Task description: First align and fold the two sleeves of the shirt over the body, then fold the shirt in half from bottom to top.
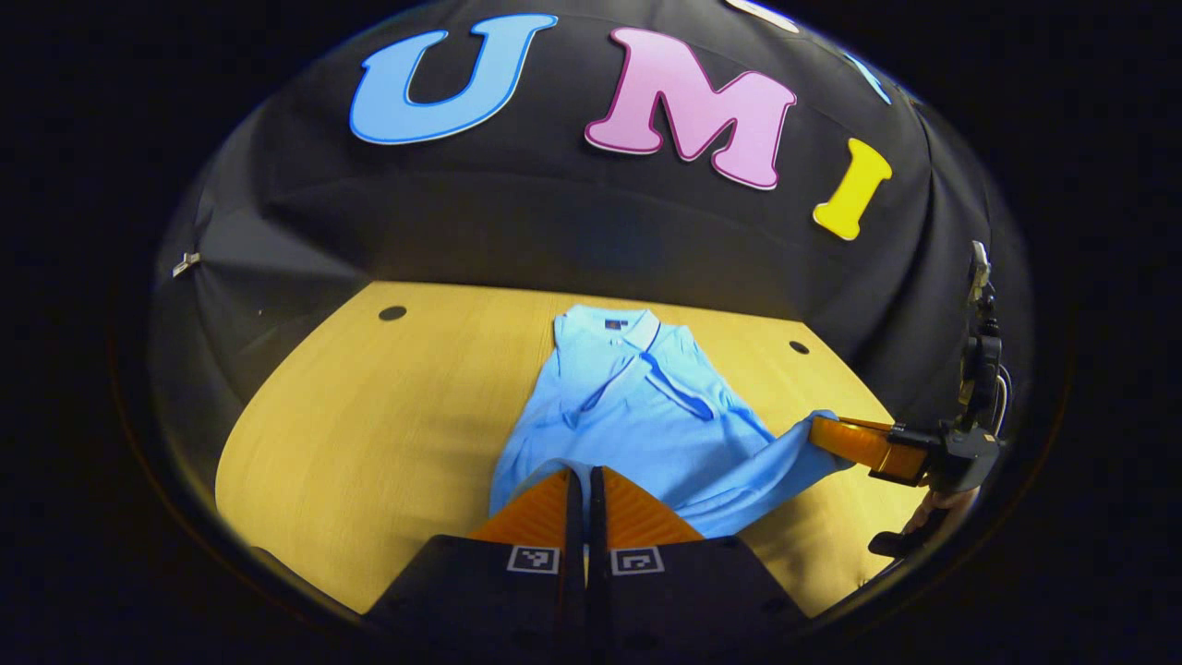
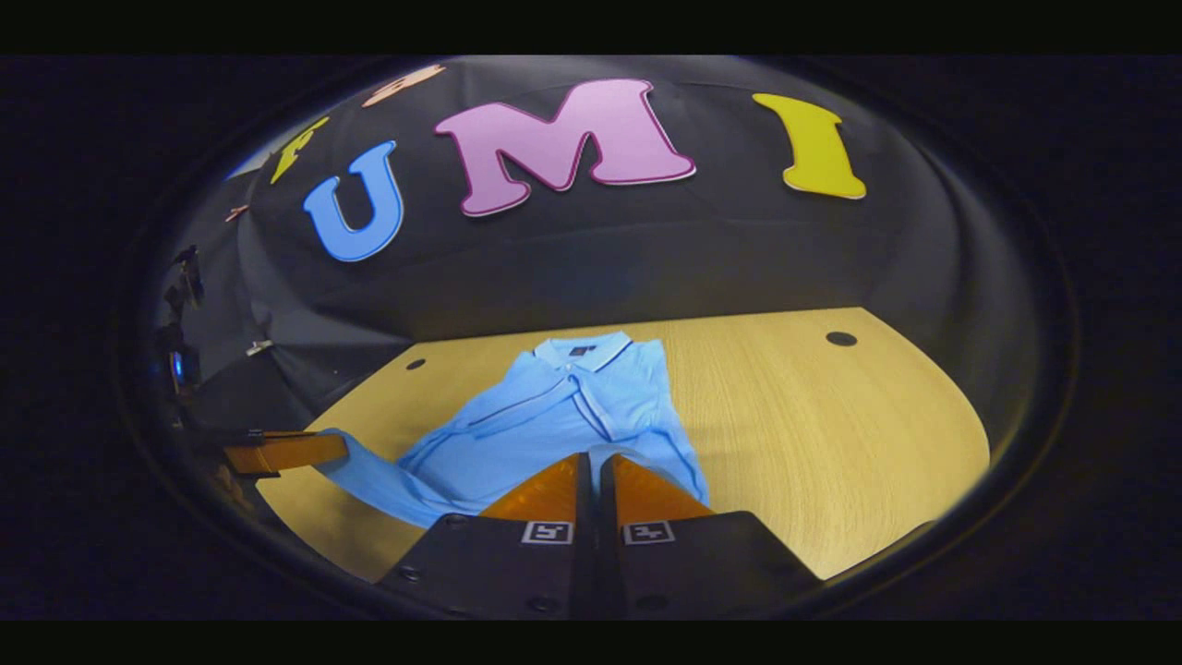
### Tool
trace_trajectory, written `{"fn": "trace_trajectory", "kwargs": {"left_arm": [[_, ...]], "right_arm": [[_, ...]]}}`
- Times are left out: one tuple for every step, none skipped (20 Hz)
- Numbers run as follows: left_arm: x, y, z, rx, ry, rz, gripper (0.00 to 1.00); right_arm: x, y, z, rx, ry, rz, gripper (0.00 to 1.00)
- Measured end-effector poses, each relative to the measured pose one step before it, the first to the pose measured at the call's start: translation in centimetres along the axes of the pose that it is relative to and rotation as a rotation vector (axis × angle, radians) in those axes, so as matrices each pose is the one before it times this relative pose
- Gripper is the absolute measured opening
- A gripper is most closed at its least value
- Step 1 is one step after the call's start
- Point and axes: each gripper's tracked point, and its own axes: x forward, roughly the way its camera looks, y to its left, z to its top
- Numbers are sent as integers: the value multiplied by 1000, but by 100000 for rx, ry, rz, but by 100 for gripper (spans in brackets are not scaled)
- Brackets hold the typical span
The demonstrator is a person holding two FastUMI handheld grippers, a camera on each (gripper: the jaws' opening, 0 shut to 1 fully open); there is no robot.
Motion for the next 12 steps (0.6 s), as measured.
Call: {"fn": "trace_trajectory", "kwargs": {"left_arm": [[1001, -86, 1513, 417, -2170, -80, 6], [1012, 64, 1443, 637, -2221, 78, 6], [952, 333, 1494, 816, -2847, 1105, 6], [1099, 421, 1533, 994, -2913, 1943, 6], [1302, 361, 1137, 1211, -2080, 1492, 6], [1221, 209, 860, 889, -1169, 500, 6], [1305, 147, 823, 730, -1199, -25, 6], [1315, 221, 784, 966, -1170, -140, 6], [1346, 252, 543, 1184, -344, 67, 6], [1521, 276, 696, 1460, -978, 119, 6], [1375, 324, 379, 1551, -602, 180, 6], [1307, 332, 478, 1606, -727, 8, 6]], "right_arm": [[957, -425, 1100, 246, -1546, -404, 7], [847, -330, 994, 258, -1342, -325, 5], [824, -233, 998, 650, -1377, -66, 5], [1063, -180, 939, 606, -1174, 224, 0], [982, -204, 723, 304, -823, -10, 0], [927, -219, 715, -137, -401, -29, 5], [1014, -210, 711, -287, -731, -171, 5], [1208, -213, 851, -473, -539, 39, 5], [1116, -111, 613, -399, -583, 343, 5], [1255, -142, 778, -543, -647, 113, 5], [1335, -294, 826, -814, -699, -58, 5], [1373, -223, 739, -992, -722, -120, 5]]}}
